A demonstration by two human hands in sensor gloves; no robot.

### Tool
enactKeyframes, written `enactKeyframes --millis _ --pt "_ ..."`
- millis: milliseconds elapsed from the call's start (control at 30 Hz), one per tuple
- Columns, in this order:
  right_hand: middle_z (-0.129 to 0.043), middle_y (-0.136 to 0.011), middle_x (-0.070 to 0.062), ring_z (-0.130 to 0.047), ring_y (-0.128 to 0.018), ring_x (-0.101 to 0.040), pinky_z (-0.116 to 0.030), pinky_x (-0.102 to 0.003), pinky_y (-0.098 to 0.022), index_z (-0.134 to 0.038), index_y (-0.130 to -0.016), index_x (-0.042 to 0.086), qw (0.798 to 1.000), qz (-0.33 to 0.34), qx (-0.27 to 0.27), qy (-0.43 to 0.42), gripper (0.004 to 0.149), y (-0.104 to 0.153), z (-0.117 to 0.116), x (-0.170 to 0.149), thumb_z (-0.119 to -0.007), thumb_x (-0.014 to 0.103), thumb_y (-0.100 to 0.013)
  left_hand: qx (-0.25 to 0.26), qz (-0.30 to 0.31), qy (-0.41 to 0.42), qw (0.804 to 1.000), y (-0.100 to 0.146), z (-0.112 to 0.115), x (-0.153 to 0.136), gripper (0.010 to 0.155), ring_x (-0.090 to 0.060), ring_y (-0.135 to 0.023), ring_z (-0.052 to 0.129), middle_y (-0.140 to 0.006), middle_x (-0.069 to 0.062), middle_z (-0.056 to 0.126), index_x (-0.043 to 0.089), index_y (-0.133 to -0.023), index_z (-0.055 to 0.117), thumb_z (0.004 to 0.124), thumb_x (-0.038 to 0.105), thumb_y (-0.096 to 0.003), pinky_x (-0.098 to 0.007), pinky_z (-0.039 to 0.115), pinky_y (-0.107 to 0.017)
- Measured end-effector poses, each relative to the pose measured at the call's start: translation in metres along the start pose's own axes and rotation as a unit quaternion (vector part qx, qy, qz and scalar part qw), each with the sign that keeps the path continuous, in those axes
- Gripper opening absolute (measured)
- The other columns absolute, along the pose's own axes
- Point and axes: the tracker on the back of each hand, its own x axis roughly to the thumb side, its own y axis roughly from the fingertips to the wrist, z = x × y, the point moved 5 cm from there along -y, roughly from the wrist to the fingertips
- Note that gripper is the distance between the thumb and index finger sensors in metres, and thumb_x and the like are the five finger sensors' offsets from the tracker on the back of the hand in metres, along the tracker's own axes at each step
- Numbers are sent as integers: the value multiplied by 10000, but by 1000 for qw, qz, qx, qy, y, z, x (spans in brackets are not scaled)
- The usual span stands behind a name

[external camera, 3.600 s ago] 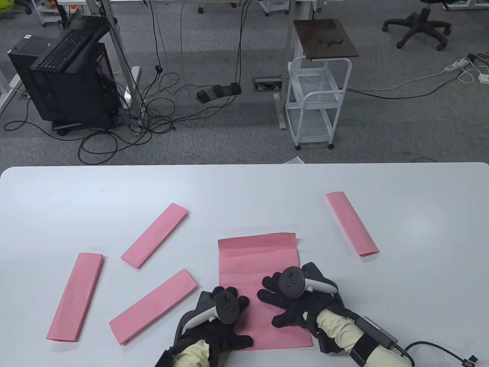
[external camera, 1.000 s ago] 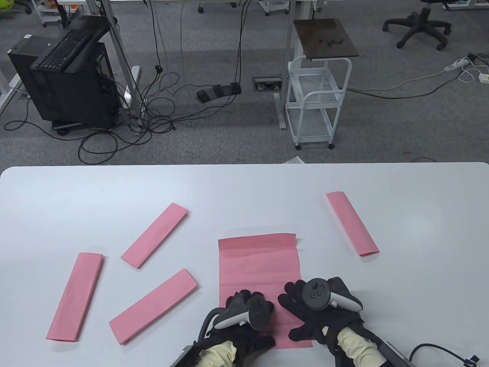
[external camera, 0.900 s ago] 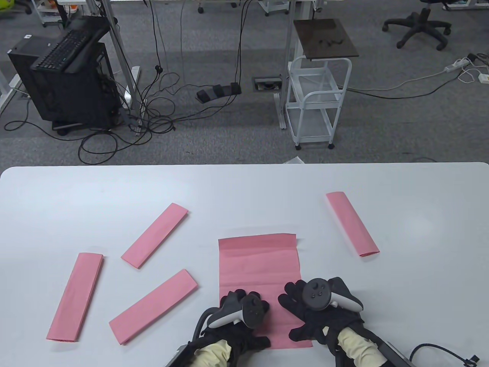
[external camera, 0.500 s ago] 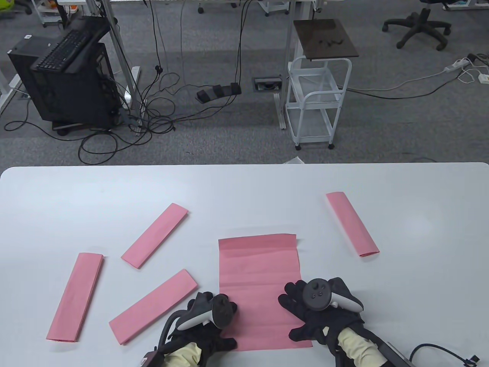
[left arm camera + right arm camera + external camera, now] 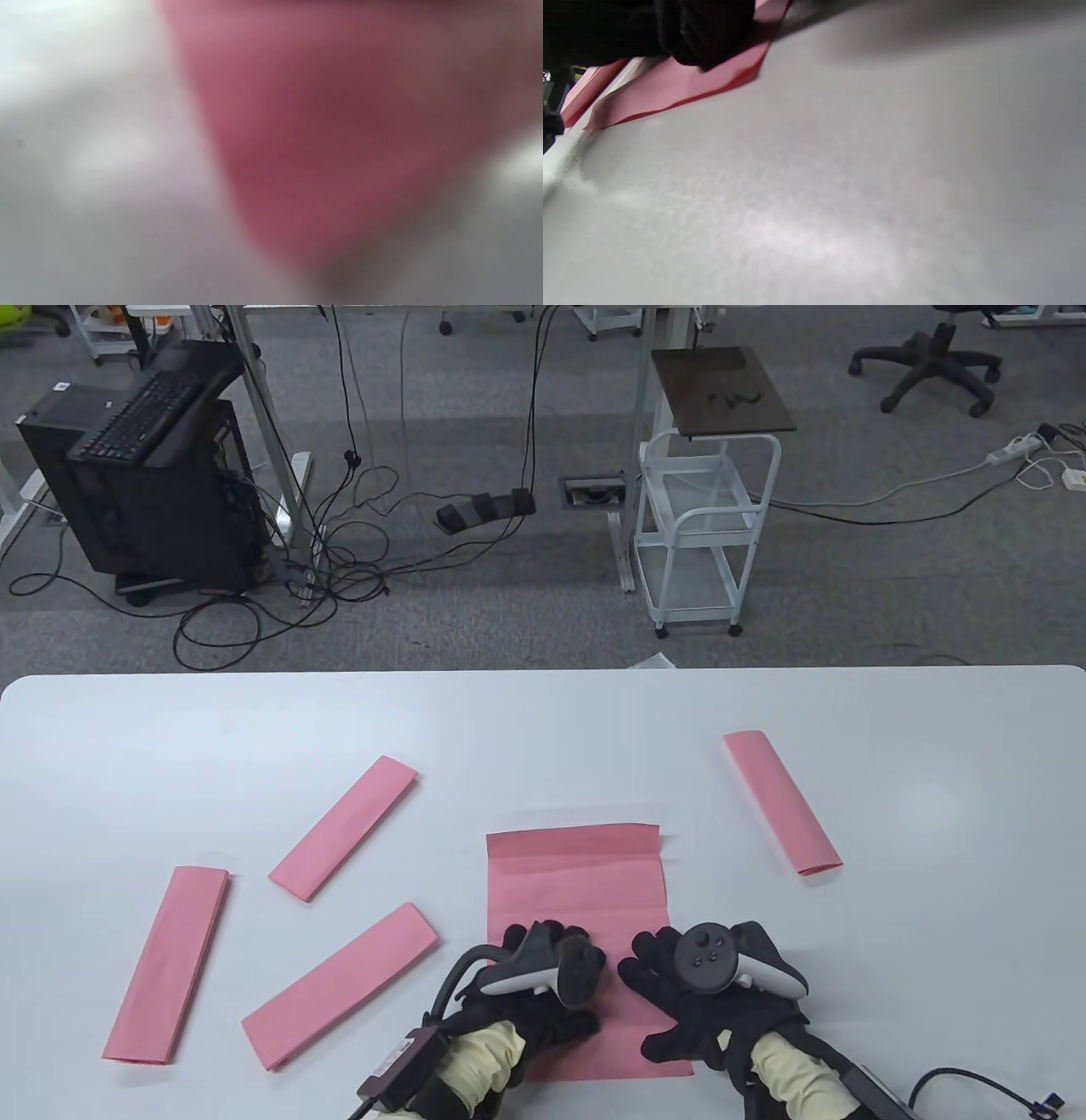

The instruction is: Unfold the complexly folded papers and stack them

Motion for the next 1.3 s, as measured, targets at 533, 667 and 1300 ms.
enactKeyframes --millis 533,667,1300 --pt "63 -1093 261 180 -969 -9 188 -411 -636 -187 -1031 482 1000 0 2 -2 803 0 0 -1 -739 507 -449 18 91 49 995 6 -8 6 701 -200 -1032 -175 -1064 163 -184 432 -1036 30 517 558 -547 -495 -66 -731" --pt "66 -1092 262 182 -968 -7 189 -410 -634 -185 -1030 484 1000 0 3 -2 802 0 0 -1 -739 507 -450 -15 89 -64 994 -2 -5 21 721 -216 -1041 -157 -1079 134 -175 418 -1037 8 516 564 -546 -499 -60 -735" --pt "79 -1088 263 193 -963 -3 198 -405 -628 -170 -1029 483 1000 0 7 -4 804 -1 -1 -1 -731 510 -454 19 -127 153 980 -76 -62 -83 691 -102 -1067 -110 -1073 238 -133 485 -990 29 477 651 -491 -485 -75 -724"
